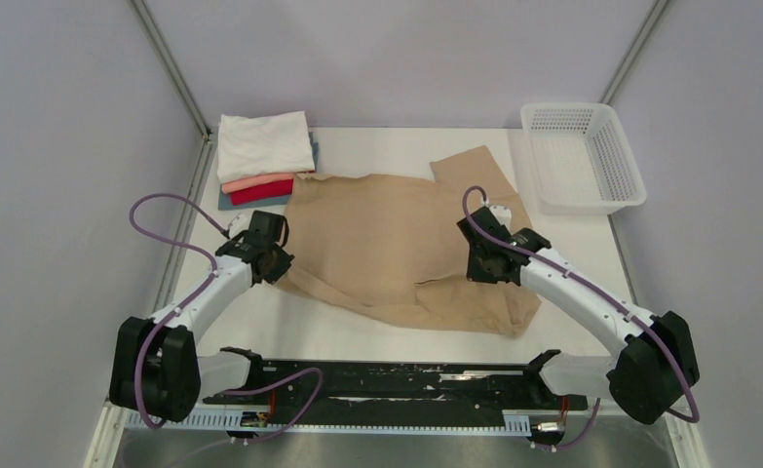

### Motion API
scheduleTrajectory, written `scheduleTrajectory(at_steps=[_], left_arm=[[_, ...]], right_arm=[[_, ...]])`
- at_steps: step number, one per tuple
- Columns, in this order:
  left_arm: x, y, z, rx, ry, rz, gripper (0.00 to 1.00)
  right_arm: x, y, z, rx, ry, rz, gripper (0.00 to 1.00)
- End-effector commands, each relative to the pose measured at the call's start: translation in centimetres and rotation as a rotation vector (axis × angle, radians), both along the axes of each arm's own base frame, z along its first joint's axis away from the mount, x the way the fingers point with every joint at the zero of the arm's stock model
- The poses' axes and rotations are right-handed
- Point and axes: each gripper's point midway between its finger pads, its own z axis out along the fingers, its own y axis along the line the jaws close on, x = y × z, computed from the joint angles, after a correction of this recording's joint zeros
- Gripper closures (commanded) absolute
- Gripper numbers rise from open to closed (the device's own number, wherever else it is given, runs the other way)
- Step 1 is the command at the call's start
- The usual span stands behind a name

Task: Fold and stack the t-shirts
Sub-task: Fold the flattened tshirt in 1/3 of the way

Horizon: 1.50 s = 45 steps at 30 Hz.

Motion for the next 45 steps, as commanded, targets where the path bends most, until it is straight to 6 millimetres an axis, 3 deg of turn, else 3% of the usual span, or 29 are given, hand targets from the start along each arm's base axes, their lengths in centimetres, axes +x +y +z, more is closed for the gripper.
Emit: scheduleTrajectory(at_steps=[1,6,17,27,28,29,30,31,33,35,38,41,43,45], left_arm=[[2.5,0.4,1.6,0.01,-0.057,0.026,1.0],[3.8,0.7,1.9,0.027,-0.041,0.047,1.0],[5.7,1.3,1.4,0.056,0.014,0.071,1.0],[7.4,2.3,0.7,0.069,0.044,0.126,1.0],[7.6,2.3,0.6,0.068,0.049,0.129,0.89],[7.9,2.2,0.5,0.066,0.057,0.127,0.63],[8.0,2.2,0.4,0.064,0.061,0.126,0.46],[8.4,2.1,0.5,0.063,0.062,0.125,0.14],[8.9,2.0,1.0,0.057,0.054,0.127,0.02],[9.4,2.0,2.1,0.054,0.028,0.126,0.0],[9.8,1.8,4.2,0.045,-0.035,0.112,0.0],[9.4,1.8,6.2,0.034,-0.096,0.094,0.0],[9.1,1.3,6.9,0.017,-0.124,0.052,0.0],[9.2,0.1,7.1,-0.026,-0.147,-0.021,0.0]], right_arm=[[4.7,-1.7,2.9,-0.065,-0.139,-0.04,1.0],[8.2,-2.6,4.5,-0.102,-0.22,-0.08,1.0],[12.5,-4.5,6.8,-0.166,-0.342,-0.111,1.0],[16.4,-4.4,5.2,-0.137,-0.331,-0.086,1.0],[16.9,-4.3,4.9,-0.141,-0.324,-0.077,1.0],[17.5,-4.5,4.4,-0.151,-0.315,-0.081,0.99],[18.0,-4.8,3.8,-0.168,-0.302,-0.087,0.98],[18.5,-5.1,3.5,-0.183,-0.294,-0.102,0.96],[19.7,-6.0,2.8,-0.215,-0.282,-0.146,0.9],[21.3,-6.6,2.6,-0.224,-0.281,-0.179,0.81],[22.9,-6.6,2.8,-0.229,-0.274,-0.195,0.47],[21.9,-6.9,3.1,-0.22,-0.265,-0.228,0.29],[20.1,-7.0,3.4,-0.193,-0.266,-0.24,0.11],[18.0,-6.1,3.0,-0.109,-0.243,-0.224,0.06]])
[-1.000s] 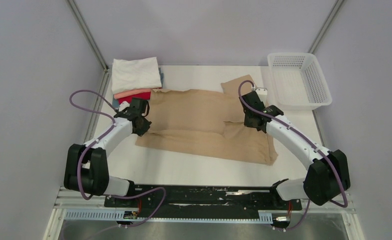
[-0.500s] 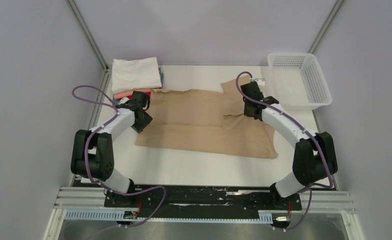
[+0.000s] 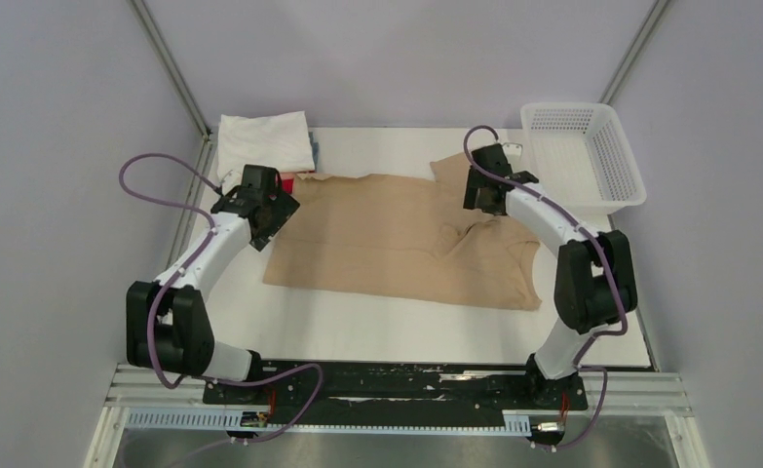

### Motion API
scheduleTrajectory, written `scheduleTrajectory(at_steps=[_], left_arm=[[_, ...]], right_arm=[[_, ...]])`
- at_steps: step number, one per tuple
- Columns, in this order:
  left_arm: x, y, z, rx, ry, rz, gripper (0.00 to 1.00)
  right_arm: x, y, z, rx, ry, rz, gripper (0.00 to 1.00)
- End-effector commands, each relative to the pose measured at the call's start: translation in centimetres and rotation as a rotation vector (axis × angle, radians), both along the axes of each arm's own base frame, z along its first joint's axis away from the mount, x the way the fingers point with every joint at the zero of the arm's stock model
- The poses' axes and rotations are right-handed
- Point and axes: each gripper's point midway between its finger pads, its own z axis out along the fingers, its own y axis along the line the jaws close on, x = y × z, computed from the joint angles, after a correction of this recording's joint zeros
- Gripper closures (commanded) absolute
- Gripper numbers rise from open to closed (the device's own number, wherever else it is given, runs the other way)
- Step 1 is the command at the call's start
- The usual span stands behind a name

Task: Fold and stack the t-shirts
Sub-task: Fold the flattened tshirt in 1/3 of the way

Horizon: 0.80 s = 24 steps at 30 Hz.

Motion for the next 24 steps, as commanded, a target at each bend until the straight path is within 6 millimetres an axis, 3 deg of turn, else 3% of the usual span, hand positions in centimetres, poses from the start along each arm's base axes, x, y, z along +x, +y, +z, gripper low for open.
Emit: scheduleTrajectory(at_steps=[1,5,8,11,12,15,24], left_arm=[[0.5,-2.0,2.2,-0.07,-0.105,-0.132,0.0],[0.3,-4.1,0.6,-0.126,-0.076,-0.237,0.0],[-0.1,-5.2,-0.7,-0.138,-0.042,-0.293,0.0],[-0.4,-5.8,-2.5,-0.15,-0.02,-0.331,0.0],[-0.9,-5.8,-3.7,-0.148,0.008,-0.339,0.0],[-1.6,-5.2,-5.0,-0.124,0.054,-0.33,0.0],[-1.0,-5.4,-6.7,-0.126,0.081,-0.341,0.0]], right_arm=[[-3.6,1.9,2.0,0.173,-0.037,0.037,0.06],[-6.5,9.1,1.9,0.479,-0.032,0.387,0.0],[-6.8,11.6,2.0,0.531,-0.033,0.491,0.0],[-5.9,13.2,1.2,0.515,-0.016,0.517,0.0],[-5.1,13.6,-0.2,0.515,0.017,0.488,0.0],[-4.9,13.6,-2.1,0.511,0.062,0.448,0.0],[-4.2,11.7,-6.1,0.399,0.122,0.36,0.0]])
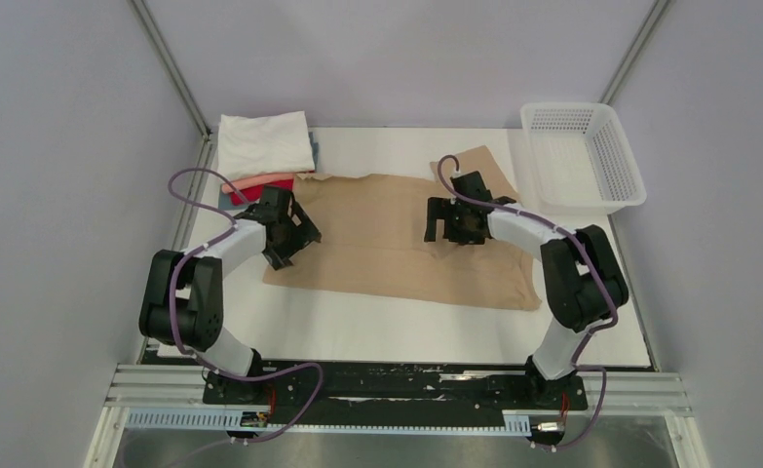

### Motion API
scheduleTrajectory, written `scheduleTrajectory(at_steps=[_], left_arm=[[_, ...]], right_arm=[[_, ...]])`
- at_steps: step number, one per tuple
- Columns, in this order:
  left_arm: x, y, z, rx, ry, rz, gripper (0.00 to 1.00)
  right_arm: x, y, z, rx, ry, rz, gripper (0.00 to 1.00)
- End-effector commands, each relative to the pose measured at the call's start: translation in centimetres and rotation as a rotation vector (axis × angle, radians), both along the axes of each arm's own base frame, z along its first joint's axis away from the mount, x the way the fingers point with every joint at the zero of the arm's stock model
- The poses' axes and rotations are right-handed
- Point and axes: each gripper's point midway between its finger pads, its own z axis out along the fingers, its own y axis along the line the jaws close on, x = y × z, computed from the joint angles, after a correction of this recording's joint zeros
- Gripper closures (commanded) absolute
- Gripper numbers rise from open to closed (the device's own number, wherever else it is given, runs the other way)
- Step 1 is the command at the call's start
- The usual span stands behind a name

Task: Fold and stack the t-shirts
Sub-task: Fold the flattened tshirt in 1/3 of the way

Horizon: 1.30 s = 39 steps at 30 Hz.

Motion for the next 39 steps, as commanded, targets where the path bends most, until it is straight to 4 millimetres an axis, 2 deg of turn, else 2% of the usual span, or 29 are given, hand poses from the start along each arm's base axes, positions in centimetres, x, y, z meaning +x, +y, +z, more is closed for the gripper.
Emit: scheduleTrajectory(at_steps=[1,4,6,8,11,12,13,14,15,16,18,21,23,25,26,27,29,32,36,39], left_arm=[[1.6,-0.6,-0.3,-0.008,-0.027,-0.031,0.0],[1.1,-0.6,-1.1,-0.008,0.008,-0.032,0.0],[0.1,-0.4,-1.8,-0.006,0.038,-0.027,0.0],[-1.7,-0.2,-2.6,0.001,0.086,-0.026,0.0],[-5.8,-0.6,-3.8,-0.034,0.163,-0.053,0.0],[-7.0,-0.7,-3.6,-0.04,0.174,-0.057,0.0],[-8.9,-0.9,-4.3,-0.04,0.212,-0.065,0.0],[-9.9,-1.0,-3.9,-0.038,0.209,-0.071,0.0],[-11.6,-1.2,-4.6,-0.026,0.24,-0.078,0.0],[-12.5,-1.4,-4.2,-0.026,0.237,-0.086,0.0],[-15.4,-1.5,-4.6,-0.021,0.279,-0.099,0.0],[-18.3,-1.7,-4.5,-0.02,0.316,-0.105,0.0],[-20.0,-2.4,-4.5,-0.062,0.322,-0.151,0.0],[-20.8,-3.3,-3.9,-0.093,0.297,-0.177,0.0],[-21.2,-2.8,-3.5,-0.071,0.297,-0.164,0.0],[-22.2,-2.1,-3.4,-0.044,0.333,-0.159,0.0],[-22.6,-1.4,-3.0,-0.008,0.334,-0.137,0.0],[-22.5,-1.6,-3.0,-0.028,0.31,-0.136,0.0],[-21.0,-1.9,-2.5,-0.026,0.255,-0.132,0.0],[-18.3,-1.7,-1.1,0.017,0.171,-0.118,0.0]], right_arm=[[2.2,-0.6,-1.0,-0.061,-0.028,-0.053,0.0],[0.9,-0.7,-2.9,-0.066,0.031,-0.048,0.0],[-0.8,-0.5,-3.8,-0.071,0.059,-0.033,0.0],[-3.2,-0.8,-4.6,-0.091,0.084,-0.015,0.0],[-6.2,-1.1,-4.8,-0.114,0.101,0.012,0.0],[-7.4,-1.2,-4.9,-0.116,0.113,0.02,0.0],[-8.7,-1.4,-5.0,-0.119,0.129,0.028,0.0],[-9.9,-1.5,-5.0,-0.124,0.138,0.03,0.0],[-11.4,-1.8,-5.2,-0.132,0.159,0.033,0.0],[-12.6,-2.0,-5.1,-0.13,0.168,0.034,0.0],[-15.1,-2.2,-4.9,-0.118,0.189,0.038,0.0],[-18.3,-2.7,-4.6,-0.103,0.209,0.031,0.0],[-19.5,-3.0,-4.6,-0.087,0.216,0.015,0.0],[-20.0,-3.3,-4.3,-0.074,0.205,-0.005,0.0],[-19.8,-3.4,-3.9,-0.065,0.184,-0.011,0.0],[-19.3,-3.8,-3.7,-0.083,0.152,-0.031,0.0],[-18.0,-4.4,-3.1,-0.109,0.091,-0.067,0.0],[-15.8,-3.6,-1.9,-0.103,0.021,-0.069,0.0],[-12.2,-1.2,-0.9,-0.064,-0.062,-0.051,0.0],[-9.1,0.0,0.2,-0.086,-0.118,-0.062,0.0]])
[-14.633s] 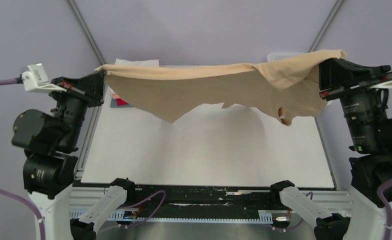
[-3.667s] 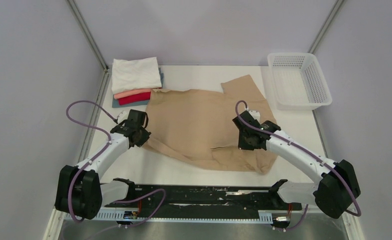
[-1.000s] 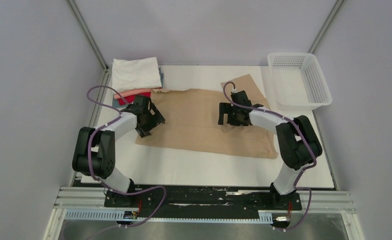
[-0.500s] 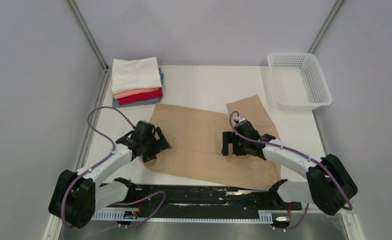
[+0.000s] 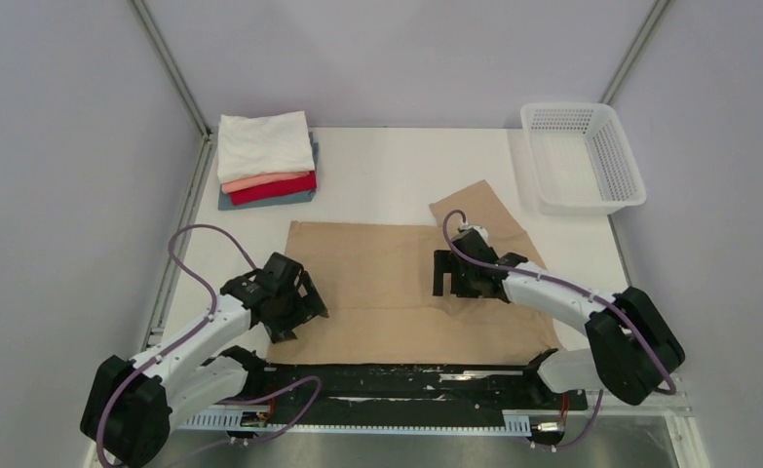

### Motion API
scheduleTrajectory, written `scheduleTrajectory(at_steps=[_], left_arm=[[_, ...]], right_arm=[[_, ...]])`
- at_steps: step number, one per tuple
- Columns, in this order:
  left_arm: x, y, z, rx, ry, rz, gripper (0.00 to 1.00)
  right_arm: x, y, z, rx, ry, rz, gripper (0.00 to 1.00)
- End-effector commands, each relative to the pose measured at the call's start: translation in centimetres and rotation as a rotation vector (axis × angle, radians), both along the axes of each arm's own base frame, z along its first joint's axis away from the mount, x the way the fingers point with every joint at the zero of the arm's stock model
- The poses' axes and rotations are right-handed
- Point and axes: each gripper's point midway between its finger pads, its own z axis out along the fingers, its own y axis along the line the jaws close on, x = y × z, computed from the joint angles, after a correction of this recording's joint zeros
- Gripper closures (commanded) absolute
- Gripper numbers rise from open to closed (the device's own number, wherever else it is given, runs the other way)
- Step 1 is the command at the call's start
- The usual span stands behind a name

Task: Fold and stack the t-shirts
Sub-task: Fold the flattened tshirt in 1/3 of the way

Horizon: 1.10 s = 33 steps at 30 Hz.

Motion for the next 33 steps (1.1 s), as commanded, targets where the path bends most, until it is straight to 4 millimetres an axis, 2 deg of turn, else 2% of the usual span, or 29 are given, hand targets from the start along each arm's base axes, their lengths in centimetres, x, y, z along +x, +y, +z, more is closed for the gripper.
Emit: scheduleTrajectory(at_steps=[1,2,4,11,13,15,18,21,22,27,28,29,30,33], left_arm=[[1.1,1.6,0.4,0.113,-0.017,0.03,0.0],[2.3,1.4,1.3,0.121,-0.054,0.025,0.0],[3.9,1.1,2.6,0.132,-0.096,0.009,0.0],[7.7,0.9,5.4,0.186,-0.144,-0.033,0.0],[9.6,1.3,6.7,0.188,-0.2,-0.009,0.0],[12.5,1.9,8.4,0.173,-0.277,0.016,0.0],[16.4,4.2,9.1,0.185,-0.317,0.111,0.0],[20.9,6.3,8.5,0.26,-0.315,0.176,0.0],[21.8,7.3,8.3,0.274,-0.306,0.207,0.0],[28.1,9.2,5.6,0.292,-0.244,0.215,0.0],[28.2,9.7,3.9,0.296,-0.188,0.212,0.0],[29.3,9.9,4.3,0.292,-0.196,0.21,0.0],[29.3,10.0,3.0,0.3,-0.16,0.204,0.0],[30.2,9.8,2.0,0.29,-0.145,0.186,0.03]], right_arm=[[6.3,2.5,2.7,-0.003,-0.164,-0.021,0.0],[7.7,3.0,3.7,-0.006,-0.19,-0.028,0.0],[9.5,3.4,4.4,-0.018,-0.214,-0.058,0.0],[15.8,4.2,6.9,-0.03,-0.279,-0.055,0.0],[18.0,3.7,8.2,-0.037,-0.314,-0.056,0.0],[20.4,3.0,9.3,-0.019,-0.334,-0.068,0.0],[23.9,1.8,9.8,0.014,-0.339,-0.09,0.0],[27.7,1.0,9.6,-0.006,-0.36,-0.07,0.0],[29.0,0.5,9.2,-0.02,-0.365,-0.072,0.0],[34.4,-1.9,7.6,-0.024,-0.373,-0.111,0.0],[35.3,-2.4,7.4,-0.032,-0.381,-0.118,0.0],[36.1,-2.8,6.9,-0.044,-0.383,-0.122,0.0],[36.9,-3.0,6.6,-0.053,-0.389,-0.116,0.0],[38.7,-3.3,5.8,-0.08,-0.406,-0.101,0.0]])
